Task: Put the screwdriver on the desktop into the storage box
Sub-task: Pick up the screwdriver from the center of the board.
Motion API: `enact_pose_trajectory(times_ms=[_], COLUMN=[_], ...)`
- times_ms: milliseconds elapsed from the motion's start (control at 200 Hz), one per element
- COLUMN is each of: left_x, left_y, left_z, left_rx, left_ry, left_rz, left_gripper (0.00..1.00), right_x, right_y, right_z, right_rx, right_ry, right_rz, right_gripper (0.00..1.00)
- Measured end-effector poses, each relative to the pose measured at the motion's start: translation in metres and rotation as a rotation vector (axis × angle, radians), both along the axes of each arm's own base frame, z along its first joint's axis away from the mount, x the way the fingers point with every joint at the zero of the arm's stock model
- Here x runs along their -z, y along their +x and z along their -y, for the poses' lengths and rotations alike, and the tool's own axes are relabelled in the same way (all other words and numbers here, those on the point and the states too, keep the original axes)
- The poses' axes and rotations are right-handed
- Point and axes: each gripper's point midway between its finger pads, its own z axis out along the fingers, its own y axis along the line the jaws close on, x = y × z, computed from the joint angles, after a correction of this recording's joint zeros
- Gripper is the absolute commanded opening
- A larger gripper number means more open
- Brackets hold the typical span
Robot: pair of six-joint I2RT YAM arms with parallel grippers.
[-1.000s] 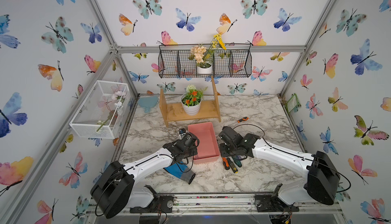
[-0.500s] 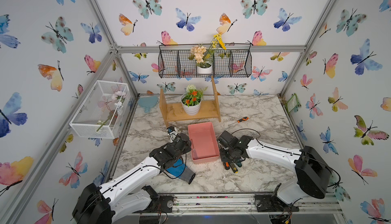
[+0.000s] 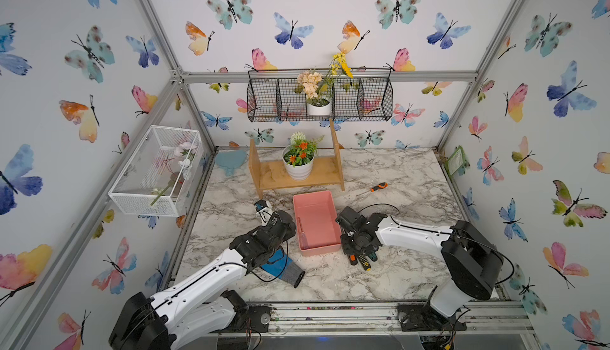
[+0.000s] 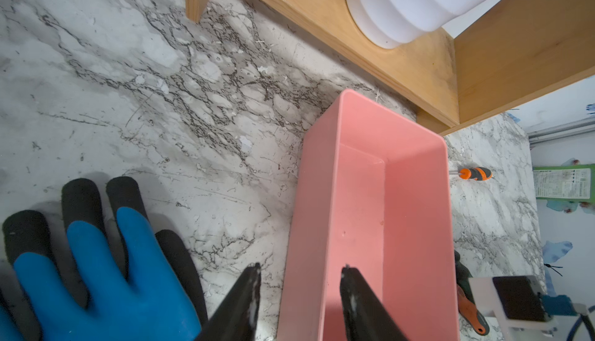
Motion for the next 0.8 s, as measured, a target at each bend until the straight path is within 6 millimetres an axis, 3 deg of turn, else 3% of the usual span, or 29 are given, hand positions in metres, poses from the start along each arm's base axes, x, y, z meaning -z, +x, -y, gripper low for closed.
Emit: enact_pose_trajectory(times_ms=[215, 521, 801], left_x=[0.0, 0.0, 0.0], left_y=[0.0, 0.0, 0.0], left_z=[-0.002, -0.002, -0.002], left_rx=[-0.017, -0.023, -0.023], left_ry=[-0.005, -0.009, -0.01], left_rz=[0.001, -0.002, -0.001], left_gripper=[0.47, 0.47, 0.47], right_x=[0.011, 0.011, -0.004], right_y=[0.001, 0.002, 0.002], right_z=[-0.001, -0.002, -0.001], right_rx=[-0.007, -0.005, 0.012], right_ry=[-0.019, -0.017, 0.006], right_rz=[-0.015, -0.013, 0.005], right_gripper=[0.35, 0.21, 0.16])
